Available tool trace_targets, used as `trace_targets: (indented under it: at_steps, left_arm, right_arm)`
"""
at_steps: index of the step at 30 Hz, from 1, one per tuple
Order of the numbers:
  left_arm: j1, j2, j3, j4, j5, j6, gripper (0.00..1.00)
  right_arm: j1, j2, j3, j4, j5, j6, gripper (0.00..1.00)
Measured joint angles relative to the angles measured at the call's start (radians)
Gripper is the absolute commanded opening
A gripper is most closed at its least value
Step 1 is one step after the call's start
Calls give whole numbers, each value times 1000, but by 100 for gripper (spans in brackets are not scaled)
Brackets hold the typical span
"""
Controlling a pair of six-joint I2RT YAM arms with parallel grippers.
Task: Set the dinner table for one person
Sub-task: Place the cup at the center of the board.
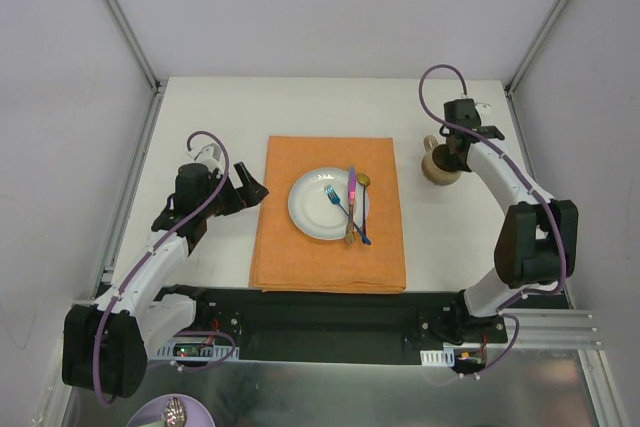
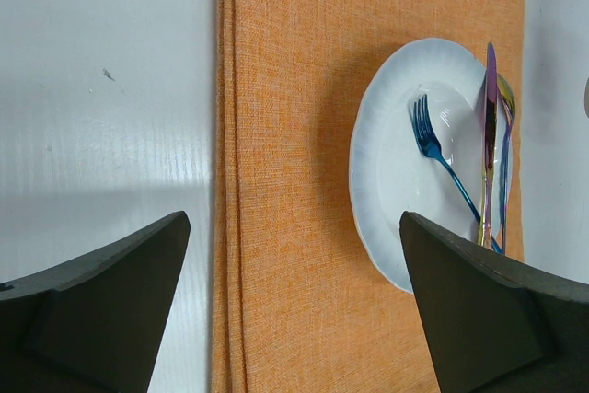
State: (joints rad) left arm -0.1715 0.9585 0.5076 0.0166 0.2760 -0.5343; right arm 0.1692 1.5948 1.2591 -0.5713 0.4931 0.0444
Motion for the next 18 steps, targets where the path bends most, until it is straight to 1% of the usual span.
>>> trace_targets:
  at_steps: [7,18]
  left_arm:
    - [0,-12,-15,-1,-3,0,99]
    - [0,-12,-15,0,-10,0,99]
  right_arm:
    - [-129,0,-58,0,-2,4,1]
    - [-278,0,-63,11,2,7,1]
